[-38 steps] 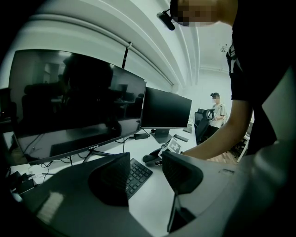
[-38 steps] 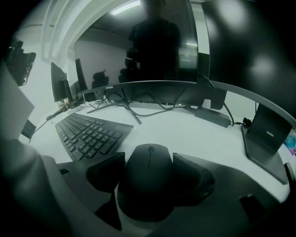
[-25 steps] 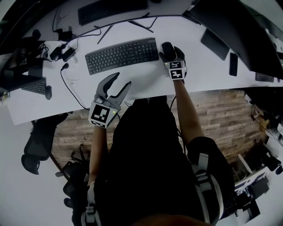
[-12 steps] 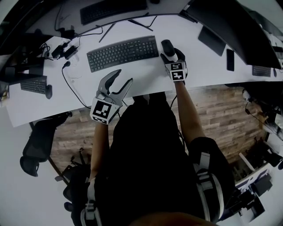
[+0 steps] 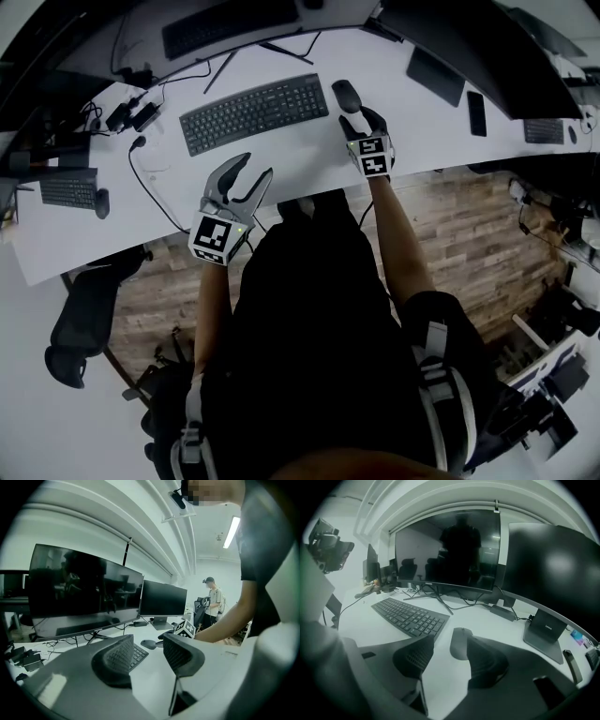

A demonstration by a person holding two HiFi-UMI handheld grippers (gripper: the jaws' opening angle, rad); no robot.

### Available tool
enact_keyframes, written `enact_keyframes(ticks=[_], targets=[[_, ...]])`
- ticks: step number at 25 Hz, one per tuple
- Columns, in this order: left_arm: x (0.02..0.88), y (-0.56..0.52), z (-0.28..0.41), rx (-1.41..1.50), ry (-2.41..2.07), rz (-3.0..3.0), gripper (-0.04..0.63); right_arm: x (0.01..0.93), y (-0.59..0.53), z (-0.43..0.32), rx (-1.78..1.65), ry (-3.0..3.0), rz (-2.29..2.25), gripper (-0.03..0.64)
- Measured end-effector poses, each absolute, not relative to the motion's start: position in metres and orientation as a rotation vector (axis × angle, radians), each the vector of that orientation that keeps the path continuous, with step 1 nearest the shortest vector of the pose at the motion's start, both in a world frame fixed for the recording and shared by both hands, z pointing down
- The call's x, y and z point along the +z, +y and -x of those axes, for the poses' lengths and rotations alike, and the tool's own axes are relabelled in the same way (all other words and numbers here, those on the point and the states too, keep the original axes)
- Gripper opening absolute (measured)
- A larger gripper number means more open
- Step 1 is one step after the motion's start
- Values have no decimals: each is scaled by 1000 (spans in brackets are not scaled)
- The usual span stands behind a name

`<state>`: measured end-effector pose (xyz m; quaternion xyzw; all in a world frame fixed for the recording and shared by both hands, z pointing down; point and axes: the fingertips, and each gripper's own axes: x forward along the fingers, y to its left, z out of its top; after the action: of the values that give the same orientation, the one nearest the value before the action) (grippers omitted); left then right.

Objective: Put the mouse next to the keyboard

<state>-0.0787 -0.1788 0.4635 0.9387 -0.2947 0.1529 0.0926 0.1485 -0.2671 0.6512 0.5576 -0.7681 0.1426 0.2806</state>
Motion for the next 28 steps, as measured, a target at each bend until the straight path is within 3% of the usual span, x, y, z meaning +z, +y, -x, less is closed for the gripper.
enact_keyframes(ticks=[5, 28], targets=[[466, -173, 84, 444, -878, -2788, 186, 645, -252, -153, 382, -2060, -1494, 166], [471, -158, 100, 414, -899, -2797, 152, 621, -200, -141, 354, -2102, -1453, 74]])
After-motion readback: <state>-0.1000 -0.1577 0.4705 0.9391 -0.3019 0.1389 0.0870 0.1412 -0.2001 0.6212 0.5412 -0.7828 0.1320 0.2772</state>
